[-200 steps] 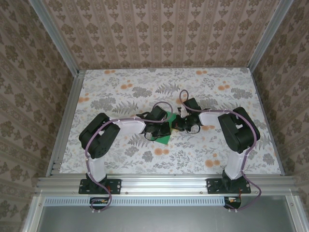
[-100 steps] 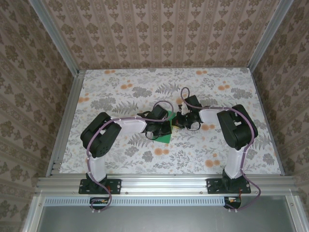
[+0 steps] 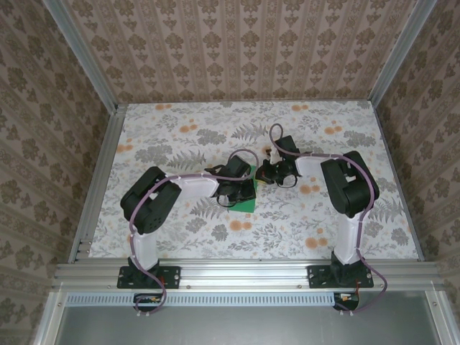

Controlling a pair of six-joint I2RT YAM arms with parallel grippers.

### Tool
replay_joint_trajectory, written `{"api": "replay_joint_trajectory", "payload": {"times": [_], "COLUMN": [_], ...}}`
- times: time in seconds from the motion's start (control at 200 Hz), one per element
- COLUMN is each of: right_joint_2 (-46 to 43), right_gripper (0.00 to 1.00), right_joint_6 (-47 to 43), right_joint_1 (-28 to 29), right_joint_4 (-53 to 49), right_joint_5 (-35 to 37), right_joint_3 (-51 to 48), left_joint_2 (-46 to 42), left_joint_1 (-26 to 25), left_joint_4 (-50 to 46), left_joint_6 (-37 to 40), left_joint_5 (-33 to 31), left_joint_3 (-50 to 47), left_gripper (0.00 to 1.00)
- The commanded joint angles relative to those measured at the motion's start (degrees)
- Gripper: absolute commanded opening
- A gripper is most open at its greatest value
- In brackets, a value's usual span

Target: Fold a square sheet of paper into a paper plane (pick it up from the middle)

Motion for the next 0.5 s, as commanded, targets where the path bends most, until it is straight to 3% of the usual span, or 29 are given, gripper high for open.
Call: {"api": "replay_joint_trajectory", "payload": {"times": [0.0, 0.495], "right_joint_2": [2.33, 6.2], "right_gripper": [0.04, 0.05], "right_joint_6": [-0.28, -0.19], "right_joint_1": [-2.27, -3.57], "right_joint_4": [2.18, 0.35], "right_joint_5": [7.11, 9.68], "right_joint_3": [2.43, 7.86], "left_joint_2": [2.99, 2.8], "left_joint_1": [-1.17, -1.26], "left_joint_4": [-9.59, -9.47], "left_joint_6": [-0.54, -0.36], "left_joint_5": [0.49, 0.59], "left_joint_3": [-1.83, -1.84], "left_gripper": [0.07, 0.07]}}
